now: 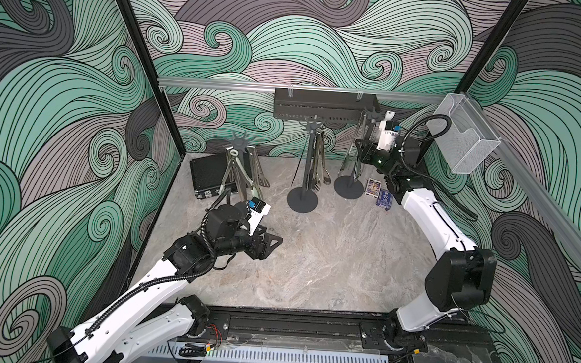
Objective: Hang food tongs on kitchen utensil racks
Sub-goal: Hang the food tongs on the rack.
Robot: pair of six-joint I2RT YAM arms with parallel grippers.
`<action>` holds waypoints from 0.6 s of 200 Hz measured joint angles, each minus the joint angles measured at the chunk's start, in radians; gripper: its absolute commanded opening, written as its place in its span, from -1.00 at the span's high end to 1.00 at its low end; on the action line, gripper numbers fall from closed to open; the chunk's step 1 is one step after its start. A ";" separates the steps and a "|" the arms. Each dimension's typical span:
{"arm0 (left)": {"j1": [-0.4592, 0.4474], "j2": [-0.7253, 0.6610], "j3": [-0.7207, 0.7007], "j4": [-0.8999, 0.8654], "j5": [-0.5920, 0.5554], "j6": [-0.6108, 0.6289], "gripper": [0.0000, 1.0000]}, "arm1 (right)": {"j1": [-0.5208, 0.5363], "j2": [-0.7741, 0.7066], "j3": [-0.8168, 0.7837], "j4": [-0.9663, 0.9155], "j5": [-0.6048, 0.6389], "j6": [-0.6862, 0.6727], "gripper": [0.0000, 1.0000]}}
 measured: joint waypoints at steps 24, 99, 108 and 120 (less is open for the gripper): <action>0.000 0.000 0.000 0.000 0.000 0.000 -0.46 | 0.000 -0.010 -0.026 0.011 0.013 -0.008 0.60; 0.000 0.001 0.000 0.000 0.000 0.000 -0.46 | 0.000 -0.021 -0.066 0.041 0.044 -0.039 0.56; 0.000 0.001 0.000 0.000 0.000 0.000 -0.46 | 0.000 -0.021 -0.071 0.047 0.047 -0.041 0.54; 0.000 0.001 0.000 0.000 0.000 0.000 -0.46 | 0.000 -0.021 -0.079 0.056 0.048 -0.044 0.52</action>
